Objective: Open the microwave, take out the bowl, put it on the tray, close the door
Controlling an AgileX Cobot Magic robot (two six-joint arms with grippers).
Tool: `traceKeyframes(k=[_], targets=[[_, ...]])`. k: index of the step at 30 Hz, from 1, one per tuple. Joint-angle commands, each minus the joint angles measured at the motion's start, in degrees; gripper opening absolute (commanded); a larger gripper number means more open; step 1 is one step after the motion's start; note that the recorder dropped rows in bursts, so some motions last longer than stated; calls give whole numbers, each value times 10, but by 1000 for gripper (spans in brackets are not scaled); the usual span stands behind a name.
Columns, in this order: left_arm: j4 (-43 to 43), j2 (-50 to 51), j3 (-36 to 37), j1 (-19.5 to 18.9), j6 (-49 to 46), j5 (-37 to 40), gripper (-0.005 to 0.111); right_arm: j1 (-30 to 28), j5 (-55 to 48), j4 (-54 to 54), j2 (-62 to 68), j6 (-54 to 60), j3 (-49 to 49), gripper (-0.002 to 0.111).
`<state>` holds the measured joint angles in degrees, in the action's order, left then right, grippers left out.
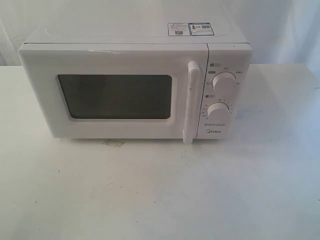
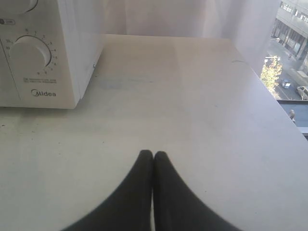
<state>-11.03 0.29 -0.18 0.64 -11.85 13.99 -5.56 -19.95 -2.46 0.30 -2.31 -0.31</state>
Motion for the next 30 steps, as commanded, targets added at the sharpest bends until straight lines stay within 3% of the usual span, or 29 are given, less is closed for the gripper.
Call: traceKeyframes(k=[1, 20, 30], targets=[[-6, -3, 2, 1, -2, 2, 0, -2, 3, -1, -3, -1, 3, 0], [-6, -3, 2, 1, -2, 2, 0, -2, 29, -28, -3, 12, 3, 0], [-6, -3, 2, 1, -2, 2, 0, -2, 205, -32, -3, 10, 3, 0]])
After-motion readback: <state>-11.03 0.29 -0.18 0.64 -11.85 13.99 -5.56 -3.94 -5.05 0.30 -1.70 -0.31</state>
